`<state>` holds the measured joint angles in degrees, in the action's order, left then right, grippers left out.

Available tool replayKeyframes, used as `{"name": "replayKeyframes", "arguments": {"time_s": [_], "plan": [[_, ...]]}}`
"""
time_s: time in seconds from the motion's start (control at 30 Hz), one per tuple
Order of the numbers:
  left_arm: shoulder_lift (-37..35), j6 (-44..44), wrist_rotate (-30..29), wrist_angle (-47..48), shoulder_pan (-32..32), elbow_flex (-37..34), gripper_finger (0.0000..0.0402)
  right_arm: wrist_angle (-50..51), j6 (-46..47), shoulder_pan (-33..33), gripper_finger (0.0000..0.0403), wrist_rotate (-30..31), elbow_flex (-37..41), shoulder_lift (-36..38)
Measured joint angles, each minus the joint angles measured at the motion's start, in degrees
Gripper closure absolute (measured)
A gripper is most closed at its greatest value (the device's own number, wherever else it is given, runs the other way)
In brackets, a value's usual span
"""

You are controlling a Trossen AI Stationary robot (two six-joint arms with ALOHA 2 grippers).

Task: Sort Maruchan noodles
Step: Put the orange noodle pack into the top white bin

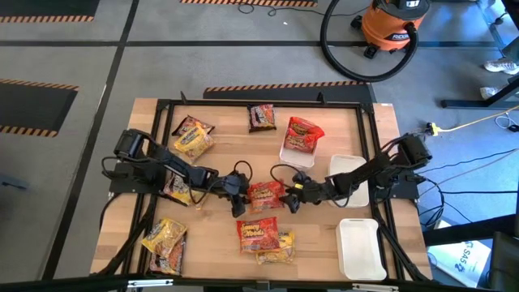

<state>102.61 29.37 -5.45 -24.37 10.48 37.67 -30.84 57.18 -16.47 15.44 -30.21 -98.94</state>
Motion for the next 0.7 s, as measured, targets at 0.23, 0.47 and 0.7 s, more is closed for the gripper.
{"name": "replayKeyframes", "arguments": {"time_s": [0.23, 0.47, 0.7], "plan": [[0.2, -4.3, 0.3, -1.5, -0.1, 0.0, 0.0232, -8.9, -6.8, 0.0, 0.0139, -1.6, -1.9, -2.4], [0.3, -8.2, 1.3, -3.7, 0.1, -0.1, 0.0232, -9.6, -14.1, 0.0, 0.0139, -2.5, -4.1, -2.4], [0.3, -10.7, 1.9, -10.1, 0.3, -0.1, 0.0234, -9.5, -18.7, 0.1, 0.0139, -2.1, -4.6, -2.4]]}}
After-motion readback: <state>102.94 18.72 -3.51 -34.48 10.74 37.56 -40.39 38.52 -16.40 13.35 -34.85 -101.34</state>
